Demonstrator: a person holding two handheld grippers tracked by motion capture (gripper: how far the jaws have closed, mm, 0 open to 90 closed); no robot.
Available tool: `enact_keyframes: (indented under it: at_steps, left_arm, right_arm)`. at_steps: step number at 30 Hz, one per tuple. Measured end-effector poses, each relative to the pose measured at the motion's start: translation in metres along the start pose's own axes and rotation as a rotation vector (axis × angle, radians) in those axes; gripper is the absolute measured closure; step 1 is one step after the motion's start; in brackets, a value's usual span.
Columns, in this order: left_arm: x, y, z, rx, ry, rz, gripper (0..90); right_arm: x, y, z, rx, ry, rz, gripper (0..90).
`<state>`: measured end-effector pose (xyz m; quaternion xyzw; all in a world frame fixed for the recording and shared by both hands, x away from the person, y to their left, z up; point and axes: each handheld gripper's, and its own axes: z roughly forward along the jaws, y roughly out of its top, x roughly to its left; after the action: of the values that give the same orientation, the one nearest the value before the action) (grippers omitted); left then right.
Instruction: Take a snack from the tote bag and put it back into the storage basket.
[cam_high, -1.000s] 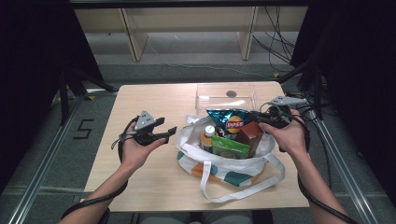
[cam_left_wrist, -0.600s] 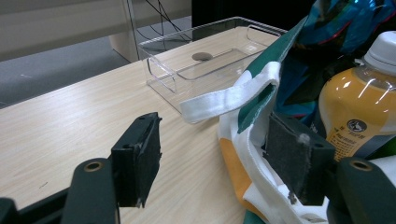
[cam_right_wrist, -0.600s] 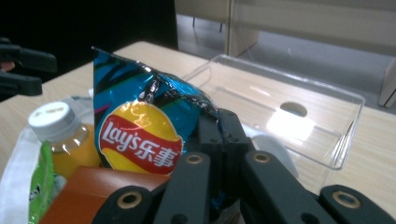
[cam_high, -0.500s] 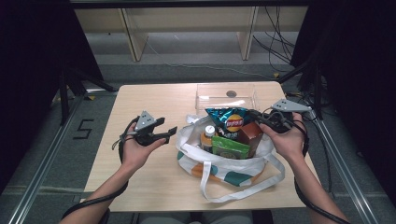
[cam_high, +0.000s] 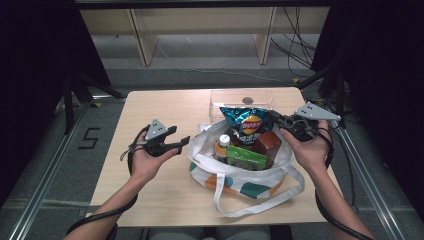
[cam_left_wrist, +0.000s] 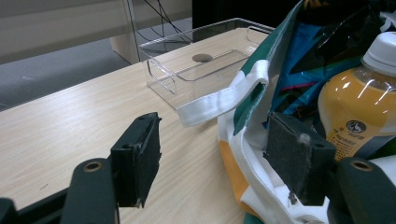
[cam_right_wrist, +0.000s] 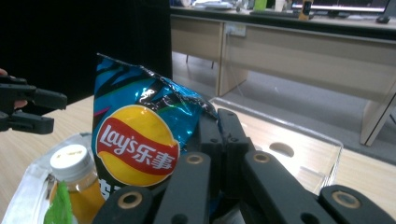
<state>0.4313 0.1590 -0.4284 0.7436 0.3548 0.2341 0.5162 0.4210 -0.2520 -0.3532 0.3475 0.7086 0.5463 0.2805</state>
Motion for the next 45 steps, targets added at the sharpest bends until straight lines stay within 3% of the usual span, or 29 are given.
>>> enact_keyframes:
  at_steps: [3,4,5,6,7,16,22,28,31,32,33,38,45]
  left_arm:
    - [0.000,0.000,0.000,-0.002,0.000,-0.001,34.7]
    - [0.000,0.000,0.000,-0.002,0.001,-0.001,34.6]
    - [0.000,0.000,0.000,-0.003,0.001,0.000,34.6]
    - [0.000,0.000,0.000,-0.003,0.001,0.000,34.6]
    - [0.000,0.001,0.000,-0.002,0.001,0.000,34.6]
    - [0.000,0.001,0.000,-0.005,0.004,-0.002,34.3]
    - [0.000,0.001,0.000,-0.003,0.000,-0.003,34.1]
    - [-0.002,0.001,0.001,-0.001,-0.005,0.000,34.0]
    - [-0.002,0.002,0.002,-0.001,-0.005,0.000,34.0]
    - [-0.002,0.002,0.002,-0.001,-0.003,-0.001,34.0]
    - [-0.001,0.002,0.002,-0.001,-0.002,-0.003,33.9]
    - [-0.001,0.002,0.002,-0.008,-0.006,-0.003,33.9]
    - [-0.001,0.002,0.001,-0.006,-0.001,-0.004,33.8]
  right_arm:
    - [0.001,0.003,-0.002,-0.021,0.004,0.000,90.0]
    - [0.004,0.005,-0.004,-0.027,-0.005,0.024,90.0]
    - [0.003,0.008,-0.005,-0.032,0.001,-0.002,90.0]
    - [0.005,0.010,-0.006,-0.030,-0.013,0.012,90.0]
    - [0.003,0.011,-0.005,-0.048,-0.010,-0.016,90.0]
    - [0.005,0.018,-0.010,-0.082,-0.025,0.043,90.0]
    - [0.003,0.024,-0.008,-0.098,-0.035,0.016,90.0]
    - [0.003,0.027,-0.008,-0.111,-0.046,0.023,90.0]
    - [0.003,0.029,-0.009,-0.122,-0.047,0.038,90.0]
    - [0.005,0.030,-0.010,-0.114,-0.054,0.069,90.0]
    - [0.003,0.033,-0.009,-0.137,-0.052,0.049,90.0]
    - [0.003,0.039,-0.009,-0.158,-0.056,0.037,90.0]
    - [0.004,0.043,-0.009,-0.168,-0.061,0.056,90.0]
